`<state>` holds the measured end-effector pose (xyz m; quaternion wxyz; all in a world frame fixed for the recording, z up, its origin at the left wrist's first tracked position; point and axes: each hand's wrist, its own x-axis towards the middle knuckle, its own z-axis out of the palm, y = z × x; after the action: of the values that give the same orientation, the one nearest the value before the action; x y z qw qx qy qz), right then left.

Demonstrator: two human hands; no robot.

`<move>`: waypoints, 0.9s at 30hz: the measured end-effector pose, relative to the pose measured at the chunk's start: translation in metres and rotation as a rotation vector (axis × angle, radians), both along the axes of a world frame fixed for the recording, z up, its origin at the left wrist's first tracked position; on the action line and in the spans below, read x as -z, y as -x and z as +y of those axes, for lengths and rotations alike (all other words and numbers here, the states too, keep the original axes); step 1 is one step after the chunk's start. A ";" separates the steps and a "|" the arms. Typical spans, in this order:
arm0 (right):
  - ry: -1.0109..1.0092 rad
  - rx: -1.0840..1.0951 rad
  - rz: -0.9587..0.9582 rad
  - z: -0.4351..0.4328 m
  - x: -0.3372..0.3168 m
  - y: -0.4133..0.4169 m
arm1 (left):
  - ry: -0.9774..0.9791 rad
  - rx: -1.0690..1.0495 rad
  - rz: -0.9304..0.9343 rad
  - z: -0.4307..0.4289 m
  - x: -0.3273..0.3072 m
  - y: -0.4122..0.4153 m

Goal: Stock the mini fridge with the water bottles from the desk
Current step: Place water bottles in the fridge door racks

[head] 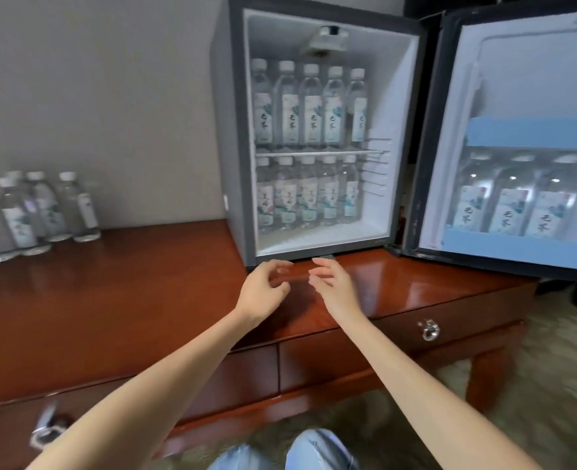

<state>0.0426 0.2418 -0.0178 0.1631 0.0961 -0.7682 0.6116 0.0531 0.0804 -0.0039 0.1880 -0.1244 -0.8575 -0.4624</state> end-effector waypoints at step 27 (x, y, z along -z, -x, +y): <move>-0.039 -0.568 -0.174 -0.290 -0.006 -0.070 | -0.362 -0.643 -0.045 -0.275 0.006 -0.175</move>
<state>0.1128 -0.0482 -0.0121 -0.0828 0.2574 -0.7334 0.6238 0.2280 -0.1947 -0.0100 0.3238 0.1968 -0.7609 -0.5267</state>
